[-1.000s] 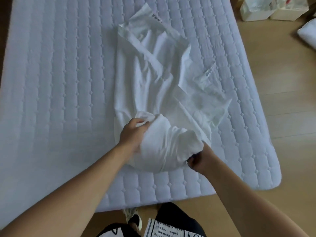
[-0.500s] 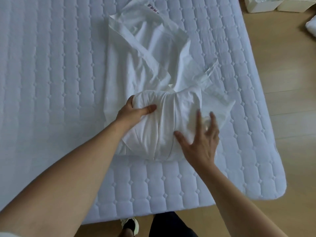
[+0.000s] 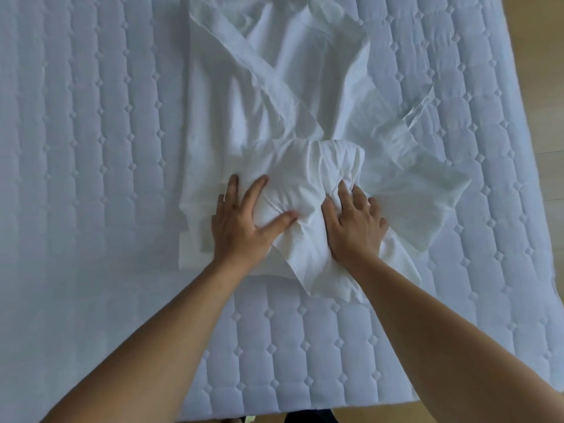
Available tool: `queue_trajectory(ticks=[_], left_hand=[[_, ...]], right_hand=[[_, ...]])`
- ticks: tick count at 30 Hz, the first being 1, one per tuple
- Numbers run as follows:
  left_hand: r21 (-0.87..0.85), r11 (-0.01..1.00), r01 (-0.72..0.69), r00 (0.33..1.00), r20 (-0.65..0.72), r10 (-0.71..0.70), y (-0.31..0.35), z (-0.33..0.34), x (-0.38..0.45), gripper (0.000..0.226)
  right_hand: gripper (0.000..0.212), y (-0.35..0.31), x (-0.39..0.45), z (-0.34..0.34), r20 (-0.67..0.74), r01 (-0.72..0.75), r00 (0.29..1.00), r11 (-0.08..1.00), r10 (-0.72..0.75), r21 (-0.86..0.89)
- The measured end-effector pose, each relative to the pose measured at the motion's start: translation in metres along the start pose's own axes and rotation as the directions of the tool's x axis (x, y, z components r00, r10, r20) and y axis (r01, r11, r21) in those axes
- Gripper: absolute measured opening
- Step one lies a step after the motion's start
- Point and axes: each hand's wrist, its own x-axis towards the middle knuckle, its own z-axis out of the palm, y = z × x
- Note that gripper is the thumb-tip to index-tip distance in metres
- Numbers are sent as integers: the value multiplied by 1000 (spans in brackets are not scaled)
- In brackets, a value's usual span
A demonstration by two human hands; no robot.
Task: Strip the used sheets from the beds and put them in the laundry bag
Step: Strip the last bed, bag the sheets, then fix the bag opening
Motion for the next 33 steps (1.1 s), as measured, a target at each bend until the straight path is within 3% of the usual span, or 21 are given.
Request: queue_trajectory(ticks=[4, 6, 9, 11, 13, 15, 17, 20, 22, 24, 25, 28, 31, 33], left_hand=[[-121, 992, -25, 999, 33, 29, -1, -6, 19, 102], [-151, 986, 77, 996, 50, -70, -10, -19, 12, 114], [-187, 903, 387, 921, 116, -371, -21, -29, 0, 143], [-284, 814, 507, 862, 183, -473, -16, -29, 0, 158], [-418, 721, 553, 830, 201, -520, -8, -27, 5, 162], [-508, 649, 567, 814, 221, -538, -6, -24, 11, 158], [-615, 593, 519, 846, 273, -457, -8, -23, 11, 147], [-702, 567, 431, 902, 338, -268, -2, -28, 1, 95], [-698, 547, 462, 884, 412, -221, 4, -36, -14, 78], [-638, 540, 549, 825, 517, -228, 5, -47, -37, 72], [-582, 548, 601, 780, 577, -244, 4, -53, -52, 68], [-358, 576, 735, 610, 719, -332, 1, -75, -100, 59], [-123, 613, 780, 459, 779, -427, -4, -94, -129, 63], [-92, 621, 779, 435, 792, -428, -8, -103, -133, 71]], right_hand=[[69, -3, 4, -13, 28, -5, 1000, 998, 4, 58], [80, 6, -14, -27, -32, 9, 999, 998, -7, 64], [116, 31, -49, -40, -106, -226, 964, 961, 245, 158], [130, 45, -60, -38, 14, -426, 895, 843, 447, 329], [136, 52, -56, -33, 96, -478, 864, 749, 493, 459], [126, 55, -49, -29, 102, -428, 883, 693, 459, 581], [100, 51, -47, -27, 125, -340, 921, 602, 370, 722], [53, 42, -55, -30, 196, -286, 954, 491, 226, 823], [59, 39, -66, -38, 254, -322, 944, 438, 208, 839], [68, 40, -85, -48, 339, -406, 913, 419, 226, 812], [63, 44, -97, -54, 400, -467, 884, 429, 240, 773], [45, 49, -145, -74, 608, -648, 743, 528, 280, 549], [40, 54, -183, -86, 736, -717, 610, 601, 293, 354], [45, 51, -192, -96, 764, -716, 590, 608, 262, 344]])
